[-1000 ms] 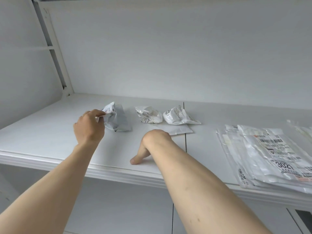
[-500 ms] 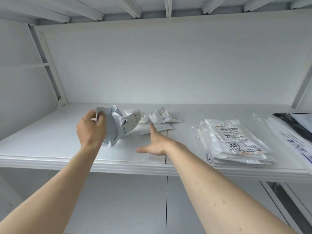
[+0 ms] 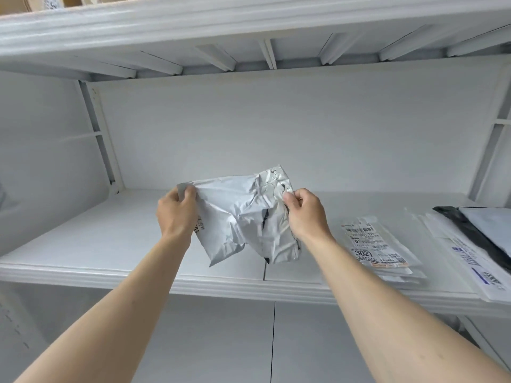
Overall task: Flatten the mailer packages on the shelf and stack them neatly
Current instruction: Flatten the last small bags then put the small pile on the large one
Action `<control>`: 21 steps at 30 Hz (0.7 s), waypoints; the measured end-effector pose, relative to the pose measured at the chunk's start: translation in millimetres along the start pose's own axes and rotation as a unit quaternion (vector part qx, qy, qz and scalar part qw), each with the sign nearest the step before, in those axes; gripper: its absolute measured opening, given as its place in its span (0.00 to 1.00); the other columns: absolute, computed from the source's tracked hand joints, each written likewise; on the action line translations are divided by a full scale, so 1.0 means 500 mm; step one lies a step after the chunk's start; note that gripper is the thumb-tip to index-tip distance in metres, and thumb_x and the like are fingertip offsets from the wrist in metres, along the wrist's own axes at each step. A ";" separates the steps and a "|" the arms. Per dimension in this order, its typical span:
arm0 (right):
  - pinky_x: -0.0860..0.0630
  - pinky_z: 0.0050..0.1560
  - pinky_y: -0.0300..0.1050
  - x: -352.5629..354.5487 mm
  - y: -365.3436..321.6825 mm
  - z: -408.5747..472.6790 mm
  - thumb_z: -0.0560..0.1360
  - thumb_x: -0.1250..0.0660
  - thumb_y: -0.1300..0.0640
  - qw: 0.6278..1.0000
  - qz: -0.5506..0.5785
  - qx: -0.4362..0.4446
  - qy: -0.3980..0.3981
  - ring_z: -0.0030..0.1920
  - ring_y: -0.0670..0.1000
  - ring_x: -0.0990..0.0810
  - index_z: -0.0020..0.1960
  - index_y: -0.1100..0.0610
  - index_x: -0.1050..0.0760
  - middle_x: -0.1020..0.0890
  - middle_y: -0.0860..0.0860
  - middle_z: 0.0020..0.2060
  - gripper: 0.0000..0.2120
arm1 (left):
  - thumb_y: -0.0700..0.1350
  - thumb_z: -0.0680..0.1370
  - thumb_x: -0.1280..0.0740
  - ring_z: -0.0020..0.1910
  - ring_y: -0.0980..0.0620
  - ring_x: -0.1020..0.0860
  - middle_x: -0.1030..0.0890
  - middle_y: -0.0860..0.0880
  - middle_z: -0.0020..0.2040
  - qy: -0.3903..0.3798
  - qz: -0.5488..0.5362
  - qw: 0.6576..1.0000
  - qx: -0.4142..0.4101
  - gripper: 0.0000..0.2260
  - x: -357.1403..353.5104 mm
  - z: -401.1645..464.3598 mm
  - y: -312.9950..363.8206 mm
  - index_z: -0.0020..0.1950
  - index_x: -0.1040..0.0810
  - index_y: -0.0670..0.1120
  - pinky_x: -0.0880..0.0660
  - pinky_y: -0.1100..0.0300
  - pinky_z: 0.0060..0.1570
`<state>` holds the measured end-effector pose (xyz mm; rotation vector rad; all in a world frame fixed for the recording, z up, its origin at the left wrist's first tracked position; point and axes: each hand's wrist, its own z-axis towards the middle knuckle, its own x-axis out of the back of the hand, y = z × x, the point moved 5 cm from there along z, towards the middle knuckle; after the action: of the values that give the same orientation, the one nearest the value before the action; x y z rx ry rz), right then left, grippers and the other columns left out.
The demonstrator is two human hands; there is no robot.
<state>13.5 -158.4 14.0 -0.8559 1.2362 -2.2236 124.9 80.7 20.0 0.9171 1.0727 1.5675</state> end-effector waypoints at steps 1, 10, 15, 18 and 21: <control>0.35 0.36 0.46 0.006 0.009 0.004 0.81 0.39 0.52 1.000 -0.021 -0.006 0.008 0.36 0.52 0.29 0.41 0.58 0.30 0.26 0.49 0.32 0.13 | 0.49 0.79 0.38 0.36 0.47 0.30 0.26 0.48 0.37 -0.018 0.009 1.000 0.016 0.13 -0.015 -0.003 -0.006 0.41 0.26 0.41 0.34 0.57 0.34; 0.36 0.40 0.47 0.009 0.088 0.013 0.83 0.44 0.53 0.990 -0.044 -0.113 0.066 0.43 0.59 0.26 0.44 0.59 0.32 0.25 0.53 0.37 0.12 | 0.46 0.77 0.29 0.42 0.49 0.18 0.16 0.45 0.51 -0.336 0.032 0.924 0.179 0.14 -0.099 -0.087 -0.110 0.60 0.22 0.43 0.20 0.58 0.38; 0.31 0.45 0.48 -0.007 0.124 0.028 0.83 0.45 0.52 0.977 -0.154 -0.147 0.032 0.53 0.63 0.23 0.52 0.60 0.31 0.21 0.59 0.51 0.12 | 0.40 0.76 0.28 0.40 0.48 0.19 0.17 0.43 0.47 -0.276 0.073 0.947 0.151 0.14 -0.052 -0.026 -0.146 0.60 0.23 0.40 0.24 0.59 0.38; 0.32 0.45 0.47 -0.027 0.132 0.032 0.83 0.44 0.56 0.960 -0.241 -0.143 -0.012 0.57 0.63 0.23 0.60 0.60 0.32 0.23 0.60 0.58 0.10 | 0.43 0.74 0.26 0.41 0.50 0.19 0.17 0.46 0.48 -0.281 0.136 0.937 0.157 0.22 -0.029 -0.002 -0.187 0.67 0.26 0.43 0.24 0.60 0.38; 0.30 0.54 0.51 -0.066 0.113 0.035 0.82 0.43 0.57 0.928 -0.361 -0.080 -0.041 0.63 0.60 0.28 0.68 0.58 0.37 0.30 0.57 0.65 0.16 | 0.50 0.77 0.31 0.56 0.45 0.22 0.24 0.44 0.63 -0.213 0.290 0.932 0.042 0.24 -0.035 0.024 -0.188 0.72 0.30 0.48 0.26 0.53 0.58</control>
<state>53.8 -175.5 -37.7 -1.6694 1.1953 -2.6052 168.4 77.5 -66.2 1.6545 0.5815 1.6752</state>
